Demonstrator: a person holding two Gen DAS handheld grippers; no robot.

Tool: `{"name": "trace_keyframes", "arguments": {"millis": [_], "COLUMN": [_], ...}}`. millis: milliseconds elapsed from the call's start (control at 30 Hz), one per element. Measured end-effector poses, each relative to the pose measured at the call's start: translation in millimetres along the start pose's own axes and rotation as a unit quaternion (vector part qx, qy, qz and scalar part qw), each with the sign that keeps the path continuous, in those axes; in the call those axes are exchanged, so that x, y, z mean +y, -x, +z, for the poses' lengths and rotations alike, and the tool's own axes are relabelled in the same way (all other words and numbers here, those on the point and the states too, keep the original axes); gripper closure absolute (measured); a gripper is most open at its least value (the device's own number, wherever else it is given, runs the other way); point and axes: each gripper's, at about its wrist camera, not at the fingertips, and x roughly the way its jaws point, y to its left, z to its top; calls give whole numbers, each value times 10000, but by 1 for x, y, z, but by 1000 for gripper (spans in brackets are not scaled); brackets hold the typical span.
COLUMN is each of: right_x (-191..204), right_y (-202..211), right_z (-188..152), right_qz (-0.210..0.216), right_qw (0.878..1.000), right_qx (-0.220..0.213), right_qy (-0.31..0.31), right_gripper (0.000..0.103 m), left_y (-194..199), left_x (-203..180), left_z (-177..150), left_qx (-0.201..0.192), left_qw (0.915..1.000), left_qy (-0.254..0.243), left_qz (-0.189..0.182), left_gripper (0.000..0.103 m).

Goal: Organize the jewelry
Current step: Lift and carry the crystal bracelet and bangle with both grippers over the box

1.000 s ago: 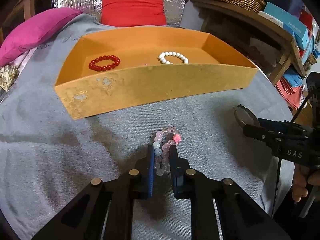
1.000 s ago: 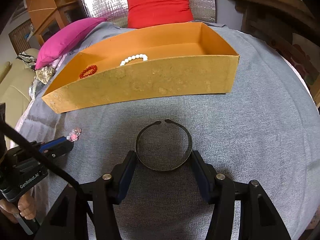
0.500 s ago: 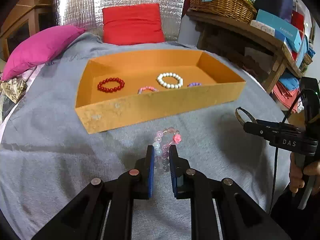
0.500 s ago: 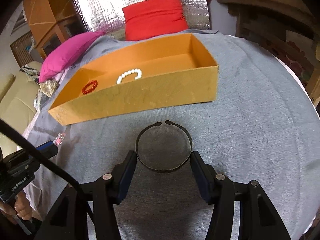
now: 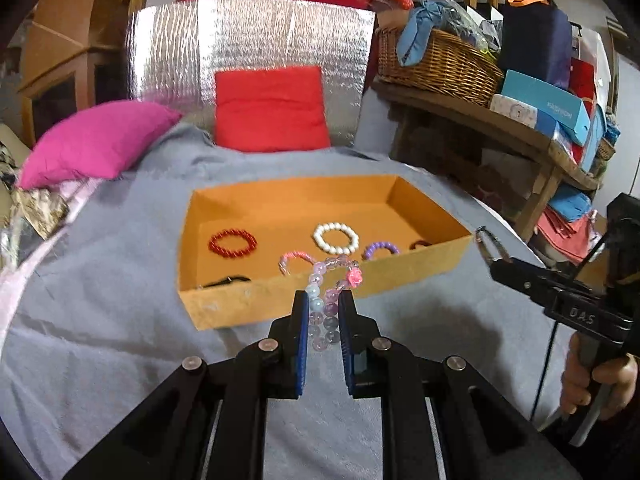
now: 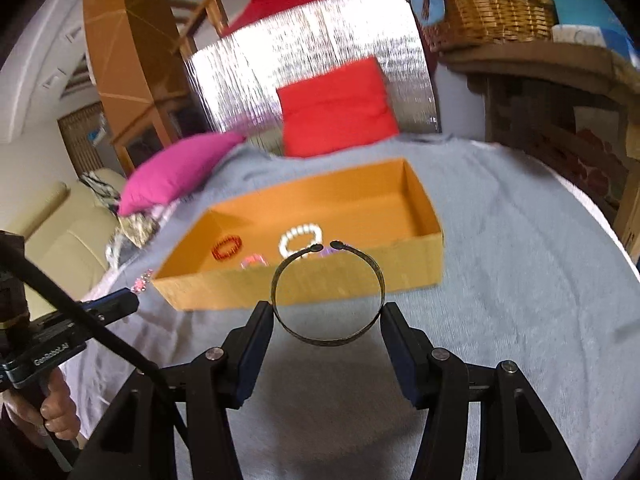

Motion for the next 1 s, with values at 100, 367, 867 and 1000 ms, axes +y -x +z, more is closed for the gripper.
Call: {"name": "trace_keyframes", "arguments": {"millis": [100, 367, 867, 1000], "right_x": [3, 2, -5, -15], "right_y": [3, -6, -72, -87], "right_z": [4, 24, 82, 95], "right_qz": [-49, -163, 118, 148], "right_qw": [9998, 9990, 9976, 9971], "right_qx": [-199, -406, -511, -476], "right_qy": [22, -41, -449, -573], "right_gripper": [44, 44, 44, 44], "left_y": [4, 5, -40, -59], "left_x": [0, 8, 10, 6], "left_z": [4, 13, 58, 70], "left_qx": [-164, -392, -460, -396], "left_qw": [9999, 9987, 9944, 9926], "left_qy": [-6, 80, -216, -365], "left_qz": [45, 318, 928, 1090], "left_gripper": [88, 88, 88, 88]}}
